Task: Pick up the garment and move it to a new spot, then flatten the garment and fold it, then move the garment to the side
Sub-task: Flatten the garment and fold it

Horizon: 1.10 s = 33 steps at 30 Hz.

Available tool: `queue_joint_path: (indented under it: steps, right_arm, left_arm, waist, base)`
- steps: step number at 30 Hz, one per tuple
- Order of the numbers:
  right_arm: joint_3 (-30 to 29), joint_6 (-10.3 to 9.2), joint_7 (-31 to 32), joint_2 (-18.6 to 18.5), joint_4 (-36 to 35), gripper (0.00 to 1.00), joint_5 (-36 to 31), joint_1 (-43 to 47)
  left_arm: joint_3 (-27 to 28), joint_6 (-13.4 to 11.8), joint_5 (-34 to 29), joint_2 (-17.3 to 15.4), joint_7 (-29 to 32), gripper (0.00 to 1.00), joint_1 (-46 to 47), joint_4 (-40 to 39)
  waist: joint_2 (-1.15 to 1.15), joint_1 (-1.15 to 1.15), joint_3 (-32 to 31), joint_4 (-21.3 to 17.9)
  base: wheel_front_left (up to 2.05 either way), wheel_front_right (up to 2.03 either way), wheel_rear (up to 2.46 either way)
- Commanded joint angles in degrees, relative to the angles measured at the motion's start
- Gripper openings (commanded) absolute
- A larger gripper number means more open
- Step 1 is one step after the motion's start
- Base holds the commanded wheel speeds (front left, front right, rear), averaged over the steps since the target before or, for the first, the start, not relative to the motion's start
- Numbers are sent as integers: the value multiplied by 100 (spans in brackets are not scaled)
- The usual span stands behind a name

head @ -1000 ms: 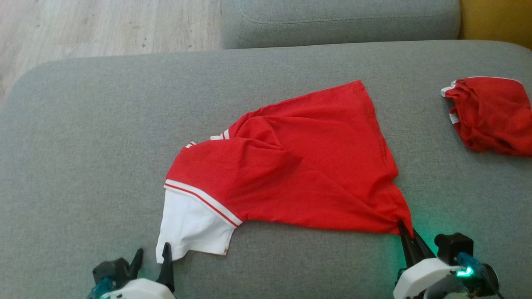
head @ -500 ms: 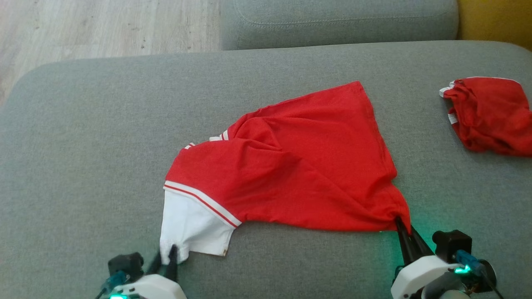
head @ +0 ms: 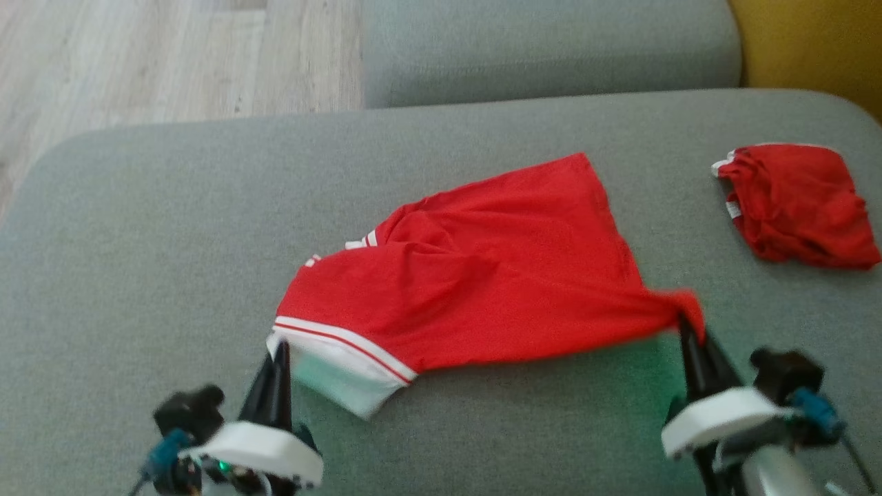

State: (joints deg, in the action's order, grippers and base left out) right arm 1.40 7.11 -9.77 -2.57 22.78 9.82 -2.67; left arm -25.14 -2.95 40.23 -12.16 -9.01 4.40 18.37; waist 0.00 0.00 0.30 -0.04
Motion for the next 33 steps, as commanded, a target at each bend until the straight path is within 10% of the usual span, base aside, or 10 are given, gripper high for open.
queue_joint_path:
  steps: [1,19,26,33]
  right_arm:
    - [110,37,-99,-31,-285,0,50,-331]
    - [-312,37,958,-31,-4676,0,132,-870]
    - [-339,37,1759,-47,-5397,0,-5,-904]
    - [-216,37,2034,-54,-4476,0,153,-1776]
  left_arm:
    - [270,20,31,-113,-69,0,343,-292]
    - [1221,-278,206,-1204,1251,0,2110,-4993]
    - [1103,-293,59,-1528,2008,0,3058,-5020]
    - [945,-49,-64,-1566,2263,0,4211,-3848]
  waist:
    - [0,0,-84,-18]
    - [0,0,-392,-224]
    - [0,0,-77,-319]
    - [0,0,812,-463]
  base:
    - [0,0,0]
    - [0,0,0]
    - [0,0,0]
    - [0,0,0]
